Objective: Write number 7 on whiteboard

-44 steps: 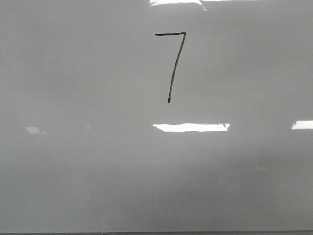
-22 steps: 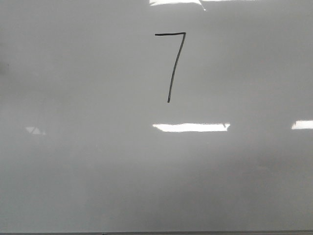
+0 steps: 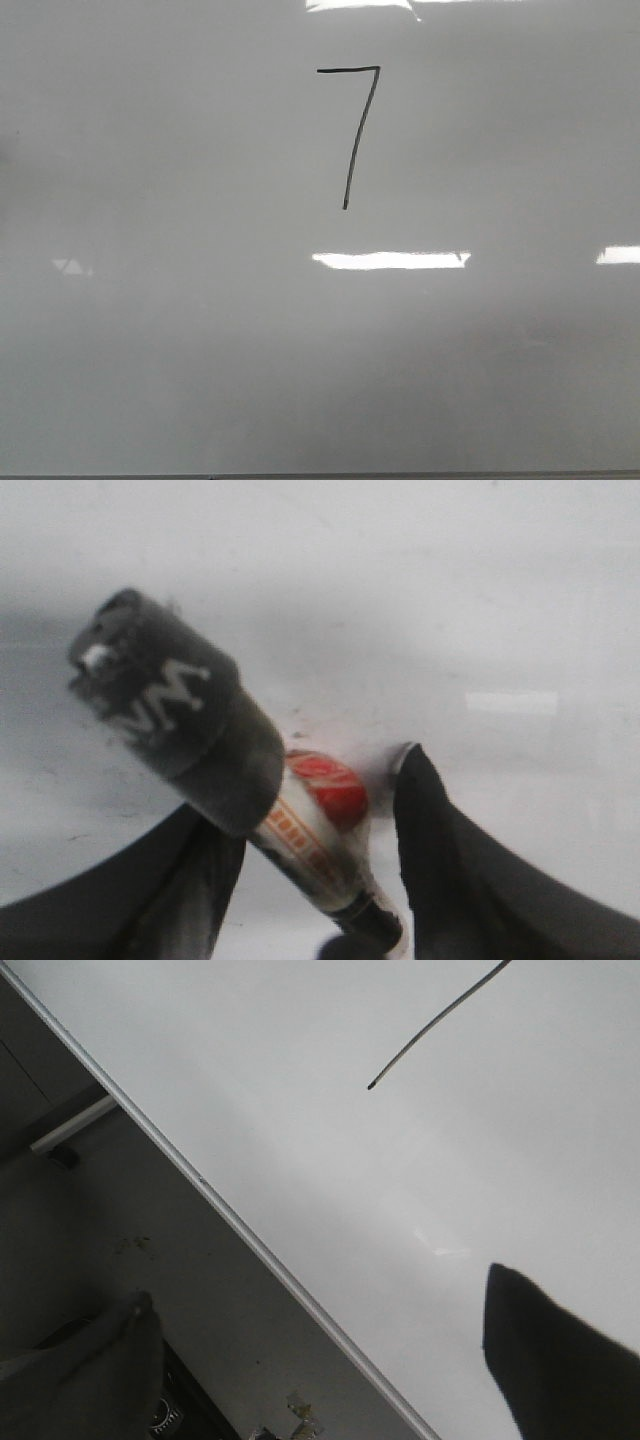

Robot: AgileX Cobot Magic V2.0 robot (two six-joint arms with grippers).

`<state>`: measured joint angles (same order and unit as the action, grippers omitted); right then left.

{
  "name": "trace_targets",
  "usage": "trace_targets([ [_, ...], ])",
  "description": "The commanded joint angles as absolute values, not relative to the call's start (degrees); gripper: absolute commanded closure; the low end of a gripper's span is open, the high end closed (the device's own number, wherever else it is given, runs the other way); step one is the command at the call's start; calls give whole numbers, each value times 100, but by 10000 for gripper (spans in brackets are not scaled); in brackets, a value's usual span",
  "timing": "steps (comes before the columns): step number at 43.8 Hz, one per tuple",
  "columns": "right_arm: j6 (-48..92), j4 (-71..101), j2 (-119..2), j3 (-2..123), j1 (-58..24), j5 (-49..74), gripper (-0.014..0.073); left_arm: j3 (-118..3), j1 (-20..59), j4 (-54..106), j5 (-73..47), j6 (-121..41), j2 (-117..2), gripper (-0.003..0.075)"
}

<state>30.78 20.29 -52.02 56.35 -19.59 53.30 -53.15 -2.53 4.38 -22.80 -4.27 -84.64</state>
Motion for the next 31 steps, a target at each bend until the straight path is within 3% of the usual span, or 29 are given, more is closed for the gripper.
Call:
trace_targets([
  [1,3098,2119,-5132,5798,-1921,5046,-69,-5575,-250,477,-2112,-376,-8290,351],
  [22,3098,2119,-4775,5798,-1921,5099,-69,-6249,-242,276,-2820,-438,-7871,352],
  [31,2390,1874,-4351,5798,-1869,5308,-69,-6484,253,276,-3437,-636,-6983,352],
])
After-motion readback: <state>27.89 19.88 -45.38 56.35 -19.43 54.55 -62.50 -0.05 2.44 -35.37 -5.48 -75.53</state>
